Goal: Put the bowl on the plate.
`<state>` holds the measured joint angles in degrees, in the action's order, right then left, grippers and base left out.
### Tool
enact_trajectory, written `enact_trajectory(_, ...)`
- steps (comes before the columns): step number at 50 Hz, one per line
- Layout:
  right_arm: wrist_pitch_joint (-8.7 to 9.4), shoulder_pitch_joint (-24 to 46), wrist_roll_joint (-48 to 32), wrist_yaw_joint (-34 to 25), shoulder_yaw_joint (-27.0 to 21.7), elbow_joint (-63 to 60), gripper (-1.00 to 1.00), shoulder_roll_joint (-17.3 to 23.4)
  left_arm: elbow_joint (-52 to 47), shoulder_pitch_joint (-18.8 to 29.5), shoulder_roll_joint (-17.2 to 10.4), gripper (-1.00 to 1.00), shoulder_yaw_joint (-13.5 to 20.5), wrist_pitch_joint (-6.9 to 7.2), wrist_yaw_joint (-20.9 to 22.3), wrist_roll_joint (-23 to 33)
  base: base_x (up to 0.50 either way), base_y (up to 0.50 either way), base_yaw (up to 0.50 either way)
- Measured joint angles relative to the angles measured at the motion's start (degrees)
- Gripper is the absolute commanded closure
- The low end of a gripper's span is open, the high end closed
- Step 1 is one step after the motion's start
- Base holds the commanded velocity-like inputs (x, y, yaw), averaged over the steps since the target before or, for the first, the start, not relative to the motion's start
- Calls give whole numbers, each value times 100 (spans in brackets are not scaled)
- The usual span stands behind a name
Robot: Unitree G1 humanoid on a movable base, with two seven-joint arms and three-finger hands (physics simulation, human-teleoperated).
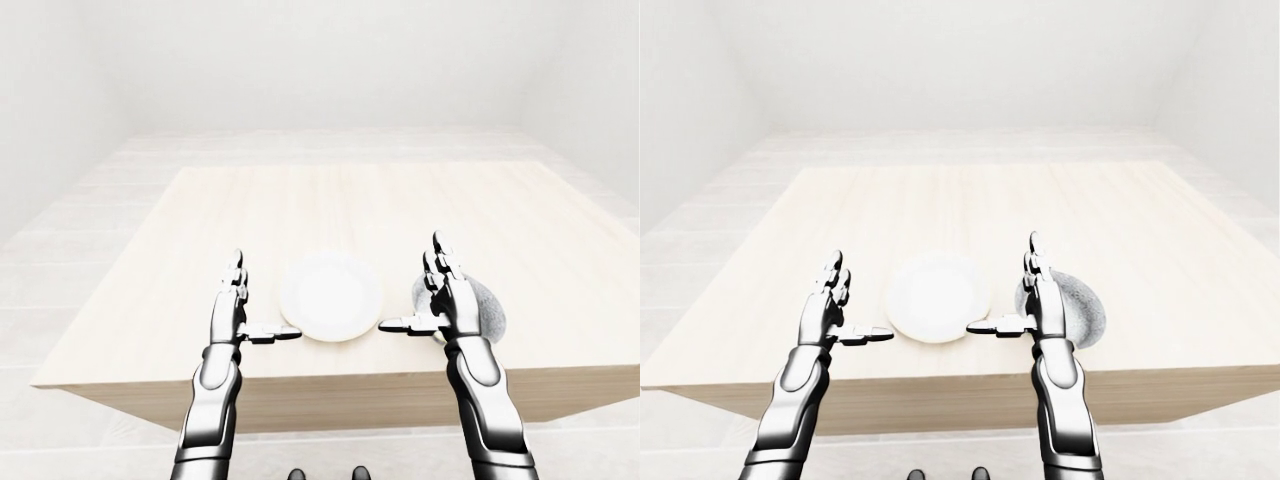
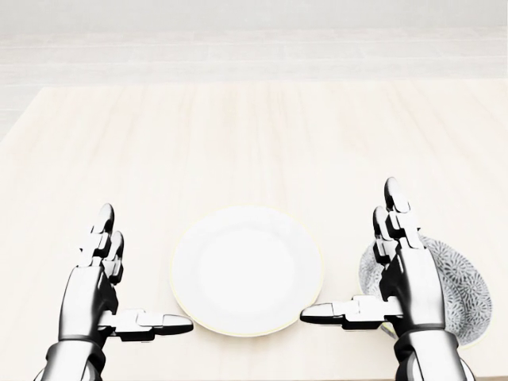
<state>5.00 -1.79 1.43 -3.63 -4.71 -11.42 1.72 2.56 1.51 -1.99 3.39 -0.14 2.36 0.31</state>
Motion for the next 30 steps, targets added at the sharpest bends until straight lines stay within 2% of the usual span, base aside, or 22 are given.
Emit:
enact_trajectory(18, 0, -26, 6, -1, 18, -26, -100, 0, 84, -4, -4, -100, 3, -75, 3, 5, 17, 0, 0)
enact_trajectory(30, 0, -15, 0, -5, 20, -49, -100, 2, 76, 13, -7, -100, 10, -70, -1, -1, 18, 0, 0)
